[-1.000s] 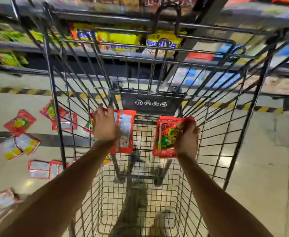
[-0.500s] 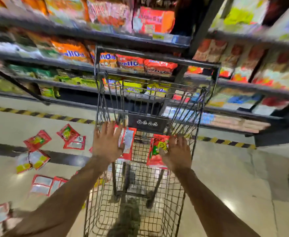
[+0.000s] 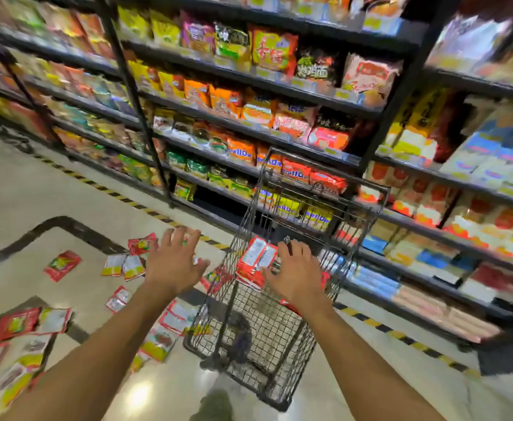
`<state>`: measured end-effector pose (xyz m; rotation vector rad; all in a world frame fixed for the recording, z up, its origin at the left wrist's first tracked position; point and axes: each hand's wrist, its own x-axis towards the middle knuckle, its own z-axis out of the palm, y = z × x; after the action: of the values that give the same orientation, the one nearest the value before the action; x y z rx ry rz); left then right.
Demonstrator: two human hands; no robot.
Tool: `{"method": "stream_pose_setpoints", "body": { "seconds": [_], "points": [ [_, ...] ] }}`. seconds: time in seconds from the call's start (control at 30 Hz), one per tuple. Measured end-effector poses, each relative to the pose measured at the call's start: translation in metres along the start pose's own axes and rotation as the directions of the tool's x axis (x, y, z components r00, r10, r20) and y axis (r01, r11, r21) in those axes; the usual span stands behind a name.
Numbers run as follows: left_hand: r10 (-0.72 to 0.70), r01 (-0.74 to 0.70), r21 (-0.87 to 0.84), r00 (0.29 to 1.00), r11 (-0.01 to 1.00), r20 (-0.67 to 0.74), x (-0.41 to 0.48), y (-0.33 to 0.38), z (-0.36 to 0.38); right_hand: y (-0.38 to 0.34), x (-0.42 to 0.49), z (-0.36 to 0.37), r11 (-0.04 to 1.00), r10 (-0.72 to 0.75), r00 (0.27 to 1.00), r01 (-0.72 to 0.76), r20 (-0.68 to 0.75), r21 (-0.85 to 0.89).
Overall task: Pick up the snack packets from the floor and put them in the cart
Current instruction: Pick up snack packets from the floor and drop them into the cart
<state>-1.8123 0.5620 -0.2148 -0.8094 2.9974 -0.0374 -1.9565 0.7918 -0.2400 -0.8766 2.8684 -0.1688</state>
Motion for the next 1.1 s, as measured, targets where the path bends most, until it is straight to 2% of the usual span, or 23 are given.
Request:
{"method": "stream_pose_setpoints", "body": {
  "seconds": [0.23,0.33,0.53,0.87,0.97,1.1],
  "points": [
    [-0.297,0.298,0.021,0.954,0.954,-0.037,-0.117,-0.129,-0.035,-0.128,-0.032,-0.018,0.959,-0.281,0.96,0.28,-0.009,-0.033],
    [-0.436,0.438,-0.002,0.895,0.899,-0.098,-0.17,-0.19,-0.038,-0.198,-0.042,-0.015,0.918,-0.393,0.92,0.392,0.001,-0.066],
    [-0.638,0.638,-0.005,0.769,0.77,-0.047,-0.276,-0.321,-0.029,-0.364,-0.073,0.006,0.809,-0.581,0.814,0.579,0.007,-0.099],
    [-0.788,0.787,-0.062,0.616,0.614,0.007,-0.442,-0.541,0.015,-0.636,-0.169,0.075,0.633,-0.762,0.642,0.767,0.092,-0.107],
    [-0.819,0.819,-0.072,0.572,0.569,0.043,-0.481,-0.594,0.033,-0.697,-0.19,0.1,0.572,-0.8,0.586,0.809,0.128,-0.133],
    [-0.84,0.848,-0.037,0.529,0.528,0.118,-0.513,-0.645,0.056,-0.759,-0.208,0.133,0.54,-0.811,0.548,0.836,0.205,-0.099]
  ]
}}
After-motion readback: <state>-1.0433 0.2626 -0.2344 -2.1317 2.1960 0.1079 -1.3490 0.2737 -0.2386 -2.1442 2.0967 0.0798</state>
